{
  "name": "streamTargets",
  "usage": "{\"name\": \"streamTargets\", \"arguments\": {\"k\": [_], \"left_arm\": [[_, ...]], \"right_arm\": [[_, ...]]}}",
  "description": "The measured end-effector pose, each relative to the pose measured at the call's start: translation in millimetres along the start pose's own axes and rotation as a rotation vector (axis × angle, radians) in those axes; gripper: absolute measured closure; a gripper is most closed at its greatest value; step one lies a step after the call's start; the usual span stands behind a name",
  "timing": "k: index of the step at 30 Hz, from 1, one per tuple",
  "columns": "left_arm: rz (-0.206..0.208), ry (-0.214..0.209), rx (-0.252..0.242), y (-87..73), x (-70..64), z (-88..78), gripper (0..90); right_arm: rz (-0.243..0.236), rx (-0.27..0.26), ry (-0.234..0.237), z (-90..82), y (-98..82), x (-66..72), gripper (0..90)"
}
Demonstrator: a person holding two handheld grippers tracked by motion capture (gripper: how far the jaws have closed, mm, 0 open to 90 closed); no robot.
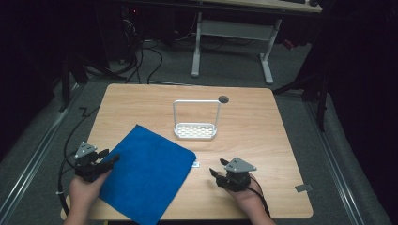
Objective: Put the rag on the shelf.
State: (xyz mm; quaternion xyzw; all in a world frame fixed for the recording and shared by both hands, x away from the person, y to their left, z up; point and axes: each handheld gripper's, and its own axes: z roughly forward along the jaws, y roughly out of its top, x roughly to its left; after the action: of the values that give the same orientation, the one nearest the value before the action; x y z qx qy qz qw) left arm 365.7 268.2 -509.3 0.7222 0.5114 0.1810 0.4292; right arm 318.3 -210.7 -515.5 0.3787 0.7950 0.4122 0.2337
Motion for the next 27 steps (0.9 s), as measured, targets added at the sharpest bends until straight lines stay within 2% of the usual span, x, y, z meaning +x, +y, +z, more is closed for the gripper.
{"name": "streamTargets", "arguments": {"k": [3,6,9,21,25,27], "left_arm": [[0.016,0.001,0.019,-1.2,-3.6,4.6,46.4],[0.035,0.010,0.022,-1.1,-6.4,5.8,46.3],[0.024,0.012,0.022,-1.1,-6.7,7.0,46.0],[0.025,0.025,0.029,-2.9,-7.3,6.4,44.9],[0.022,0.025,0.027,-3.7,-10.8,4.9,45.0],[0.035,0.042,0.031,-5.3,-13.4,3.5,46.6]], "right_arm": [[0.031,0.002,-0.023,-0.9,-1.0,-8.1,44.1],[0.026,0.002,-0.021,-1.3,-2.2,-8.4,44.5],[0.020,-0.006,-0.017,-0.7,-0.7,-7.2,44.9],[0.021,0.001,-0.008,2.4,0.7,-6.2,46.2],[0.012,-0.005,0.012,2.5,3.5,-3.3,54.5],[0.006,-0.009,0.026,4.0,6.1,-1.7,57.2]]}}
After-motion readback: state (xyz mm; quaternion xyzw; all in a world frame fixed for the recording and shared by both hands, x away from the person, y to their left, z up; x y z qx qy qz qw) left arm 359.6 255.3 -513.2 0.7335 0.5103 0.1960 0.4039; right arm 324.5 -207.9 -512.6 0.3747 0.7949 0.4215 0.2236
